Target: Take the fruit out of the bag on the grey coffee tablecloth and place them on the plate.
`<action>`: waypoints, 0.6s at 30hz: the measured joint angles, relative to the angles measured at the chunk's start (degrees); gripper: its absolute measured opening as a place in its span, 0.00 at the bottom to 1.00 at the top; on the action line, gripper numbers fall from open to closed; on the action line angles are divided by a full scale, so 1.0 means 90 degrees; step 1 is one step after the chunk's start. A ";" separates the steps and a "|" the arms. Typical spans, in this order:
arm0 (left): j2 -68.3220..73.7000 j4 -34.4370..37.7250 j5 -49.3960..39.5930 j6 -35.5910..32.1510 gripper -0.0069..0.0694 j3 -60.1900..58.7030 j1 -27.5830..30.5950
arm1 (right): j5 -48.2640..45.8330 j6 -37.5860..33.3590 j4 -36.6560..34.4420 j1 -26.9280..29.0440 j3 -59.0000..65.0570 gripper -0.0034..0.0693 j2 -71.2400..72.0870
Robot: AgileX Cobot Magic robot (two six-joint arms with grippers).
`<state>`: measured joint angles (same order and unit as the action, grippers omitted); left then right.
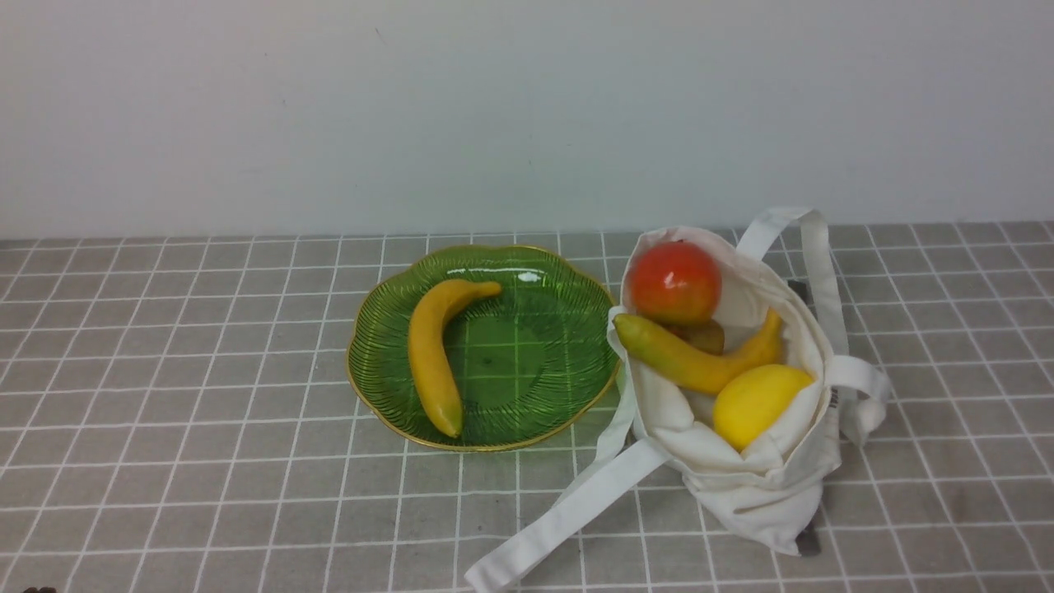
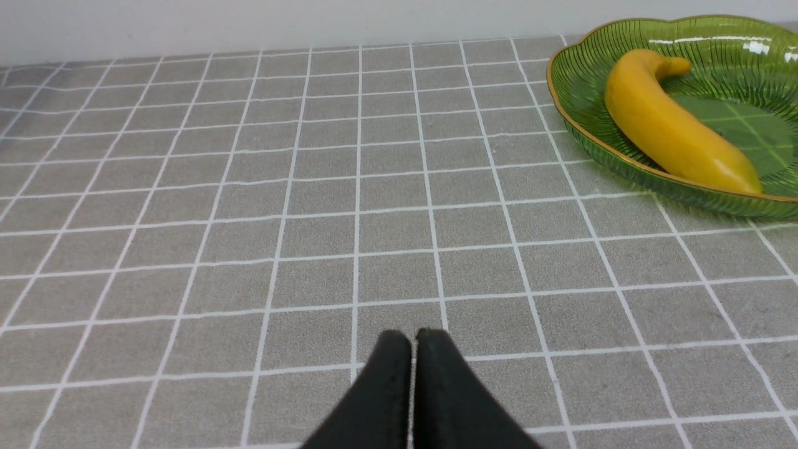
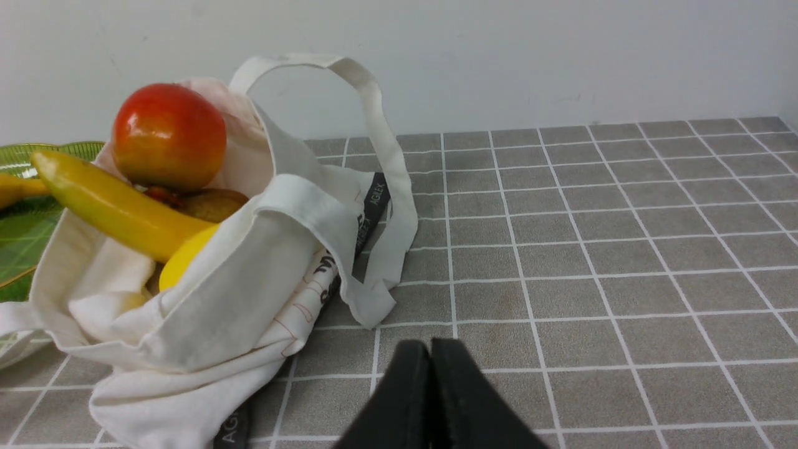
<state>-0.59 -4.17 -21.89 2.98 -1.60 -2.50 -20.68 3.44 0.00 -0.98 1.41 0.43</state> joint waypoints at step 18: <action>0.0000 0.0000 0.0000 0.0000 0.08 0.0000 0.0000 | -0.0006 0.0040 0.0000 0.0000 0.0000 0.03 0.0000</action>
<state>-0.59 -4.17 -21.89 2.98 -1.60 -2.50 -20.74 3.80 0.00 -0.98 1.41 0.43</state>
